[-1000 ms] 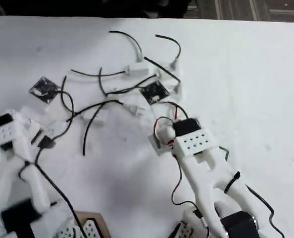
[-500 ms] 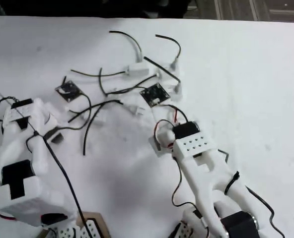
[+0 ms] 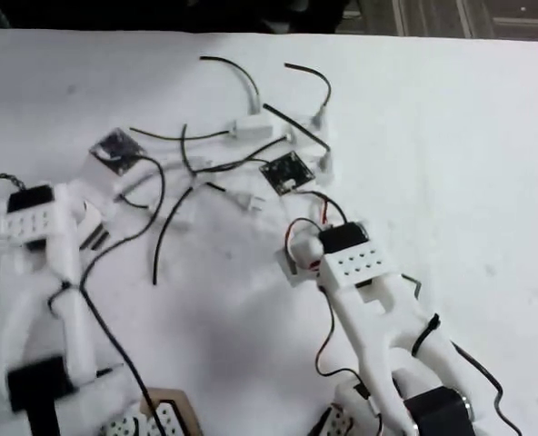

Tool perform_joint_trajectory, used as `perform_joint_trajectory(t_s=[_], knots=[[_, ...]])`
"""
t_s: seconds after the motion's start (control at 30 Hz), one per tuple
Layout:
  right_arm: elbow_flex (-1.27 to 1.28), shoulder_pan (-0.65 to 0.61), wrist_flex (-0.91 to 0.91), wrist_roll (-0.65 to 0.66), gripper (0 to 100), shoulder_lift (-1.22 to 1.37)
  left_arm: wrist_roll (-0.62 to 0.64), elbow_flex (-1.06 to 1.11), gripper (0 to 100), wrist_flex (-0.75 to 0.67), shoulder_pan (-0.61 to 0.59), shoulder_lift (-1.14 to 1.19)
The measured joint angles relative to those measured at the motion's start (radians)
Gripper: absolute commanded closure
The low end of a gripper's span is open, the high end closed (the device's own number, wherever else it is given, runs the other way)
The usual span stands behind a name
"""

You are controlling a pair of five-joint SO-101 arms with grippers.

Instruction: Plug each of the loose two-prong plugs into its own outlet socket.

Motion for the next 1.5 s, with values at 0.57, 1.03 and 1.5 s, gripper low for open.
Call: perform_joint_trajectory(t_s=[0.57,1.03,1.5], knots=[[-0.041,0.373,0.000,-0.002,96.4,-0.153,0.272,0.493,83,0.006,0.465,-0.608],[-0.041,0.379,0.000,-0.002,96.5,-0.193,0.356,0.390,71,0.037,0.282,-0.618],[-0.041,0.370,0.000,-0.002,96.5,-0.193,0.305,0.647,71,-0.233,0.299,-0.618]])
